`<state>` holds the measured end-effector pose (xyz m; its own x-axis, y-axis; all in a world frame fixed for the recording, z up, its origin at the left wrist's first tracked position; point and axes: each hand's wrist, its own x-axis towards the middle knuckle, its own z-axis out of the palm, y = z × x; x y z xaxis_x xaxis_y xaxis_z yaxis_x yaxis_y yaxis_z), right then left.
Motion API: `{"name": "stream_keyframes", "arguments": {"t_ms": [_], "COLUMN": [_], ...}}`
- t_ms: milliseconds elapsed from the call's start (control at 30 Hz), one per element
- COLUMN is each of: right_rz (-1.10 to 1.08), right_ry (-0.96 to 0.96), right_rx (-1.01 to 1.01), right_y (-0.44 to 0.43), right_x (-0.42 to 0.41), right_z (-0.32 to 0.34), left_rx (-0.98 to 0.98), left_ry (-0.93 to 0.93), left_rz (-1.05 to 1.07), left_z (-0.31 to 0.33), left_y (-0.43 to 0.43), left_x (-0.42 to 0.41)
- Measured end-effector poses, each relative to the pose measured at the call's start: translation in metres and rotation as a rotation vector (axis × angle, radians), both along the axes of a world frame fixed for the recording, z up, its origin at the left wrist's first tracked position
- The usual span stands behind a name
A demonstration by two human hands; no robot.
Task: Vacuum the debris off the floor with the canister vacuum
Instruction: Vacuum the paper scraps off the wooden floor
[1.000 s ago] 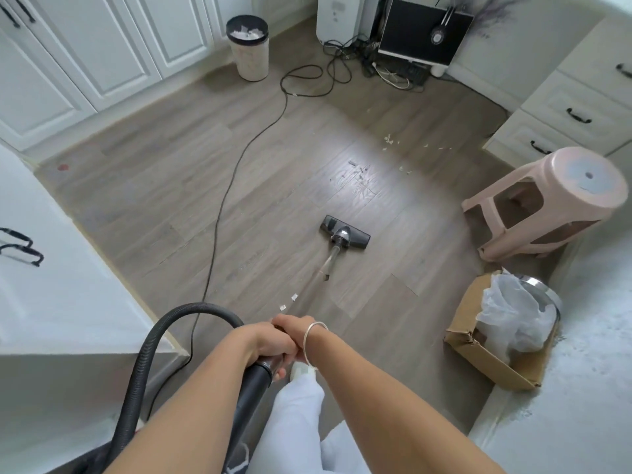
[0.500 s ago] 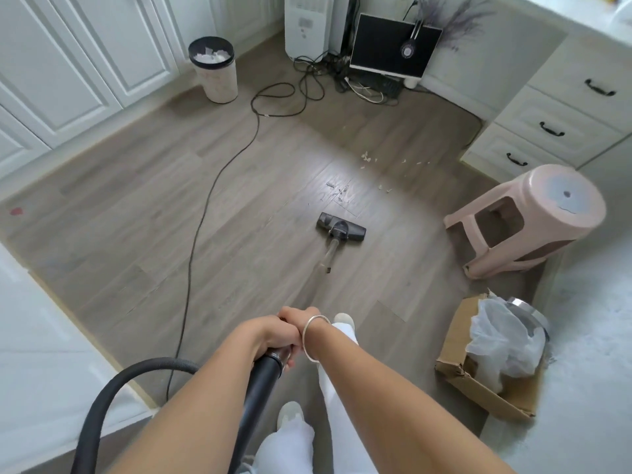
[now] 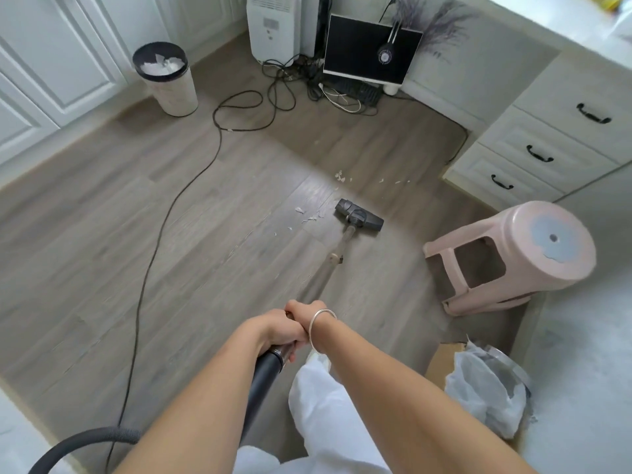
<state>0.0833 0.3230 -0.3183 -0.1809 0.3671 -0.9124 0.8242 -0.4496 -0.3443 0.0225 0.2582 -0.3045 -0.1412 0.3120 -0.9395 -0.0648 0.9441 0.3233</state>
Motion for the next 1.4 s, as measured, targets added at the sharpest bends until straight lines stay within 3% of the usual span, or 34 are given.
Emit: {"name": "stream_keyframes", "arguments": {"t_ms": [300,567,900,1400], "right_rz": [0.034,0.006,0.082,0.215], "right_ry": [-0.023,0.041,0.059,0.078], "right_rx": [-0.074,-0.098,-0.128,-0.119], "right_y": [0.08,0.091,0.038,-0.113], "right_x": [-0.011,-0.036,-0.073,-0.112], "right_z": [-0.019,-0.018,-0.007,0.013], "left_rx": [-0.044,-0.073,-0.087,-0.076], "left_ry": [-0.02,0.023,0.009,-0.009], "left_rz": [-0.072,-0.095,-0.005,0.105], "left_z": [-0.012,-0.006,0.01,0.014], "left_y": [0.079,0.092,0.034,-0.126], "left_x": [-0.011,-0.038,-0.073,-0.106]}}
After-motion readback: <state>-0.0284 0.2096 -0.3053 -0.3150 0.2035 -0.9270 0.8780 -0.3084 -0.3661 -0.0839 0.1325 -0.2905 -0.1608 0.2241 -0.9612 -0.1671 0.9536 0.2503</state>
